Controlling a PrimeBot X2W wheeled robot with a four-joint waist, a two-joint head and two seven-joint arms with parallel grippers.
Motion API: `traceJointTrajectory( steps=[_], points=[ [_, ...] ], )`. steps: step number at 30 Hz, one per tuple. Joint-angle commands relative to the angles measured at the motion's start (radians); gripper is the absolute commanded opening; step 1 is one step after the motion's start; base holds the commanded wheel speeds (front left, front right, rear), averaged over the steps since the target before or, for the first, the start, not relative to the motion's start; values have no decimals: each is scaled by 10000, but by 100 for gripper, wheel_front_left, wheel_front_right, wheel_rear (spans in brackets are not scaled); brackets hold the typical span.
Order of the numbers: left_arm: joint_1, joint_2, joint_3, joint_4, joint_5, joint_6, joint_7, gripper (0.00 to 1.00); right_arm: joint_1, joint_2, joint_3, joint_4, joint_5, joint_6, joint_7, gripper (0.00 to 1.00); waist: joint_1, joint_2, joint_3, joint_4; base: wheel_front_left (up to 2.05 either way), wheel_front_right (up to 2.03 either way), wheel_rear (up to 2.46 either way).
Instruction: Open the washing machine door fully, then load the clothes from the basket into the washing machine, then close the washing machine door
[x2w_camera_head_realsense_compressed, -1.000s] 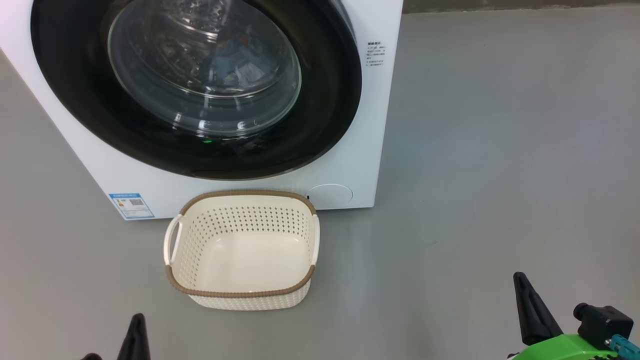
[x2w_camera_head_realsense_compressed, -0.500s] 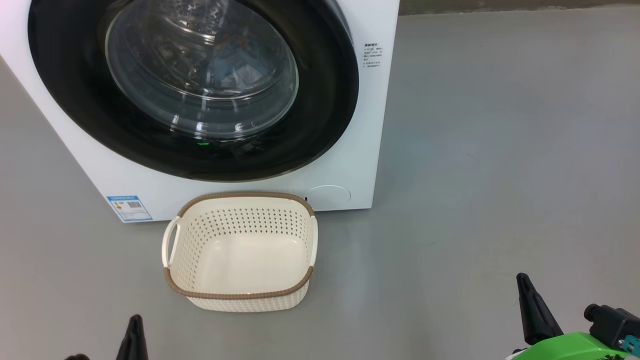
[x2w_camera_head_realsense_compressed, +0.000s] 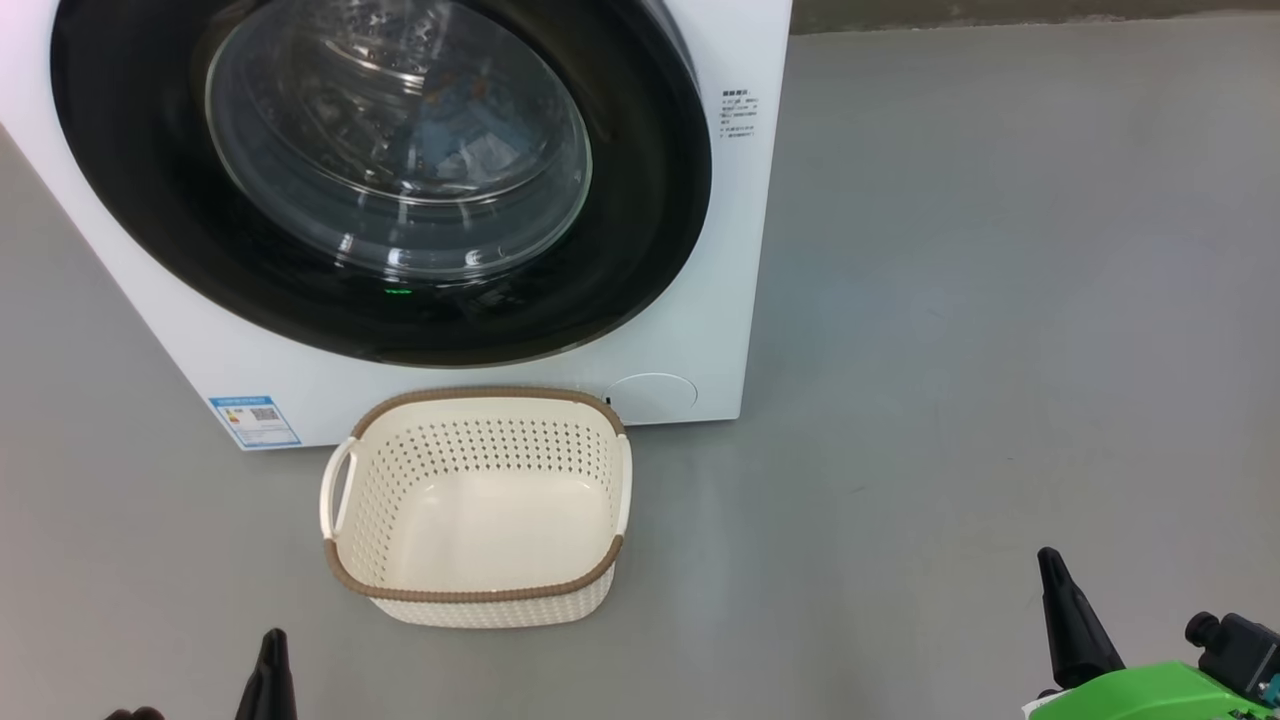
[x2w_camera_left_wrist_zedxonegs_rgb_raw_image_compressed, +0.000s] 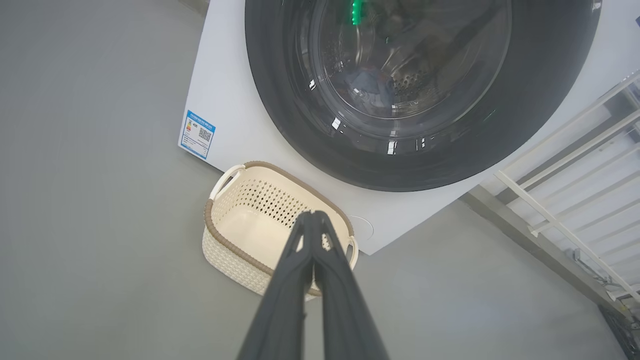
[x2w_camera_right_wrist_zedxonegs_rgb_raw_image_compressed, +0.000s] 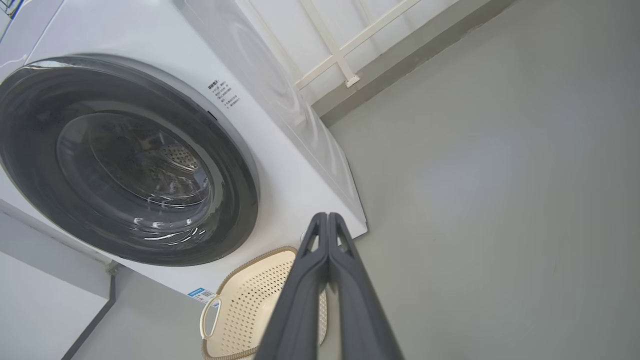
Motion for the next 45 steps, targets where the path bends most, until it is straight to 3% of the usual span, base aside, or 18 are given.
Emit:
traceJointTrajectory(
  steps=[1,45],
  points=[
    [-503,169,204,-171,-273,-55,77,0,-395,-94,49,-210,363,-24,56,0,-1,0,-3,-5,0,0,0],
    [-1264,265,472,275,-5365,-297,1371,0,-792,-130,75,-99,5611,-46,1356,0,-1,0,-120,-210,0,0,0]
  ],
)
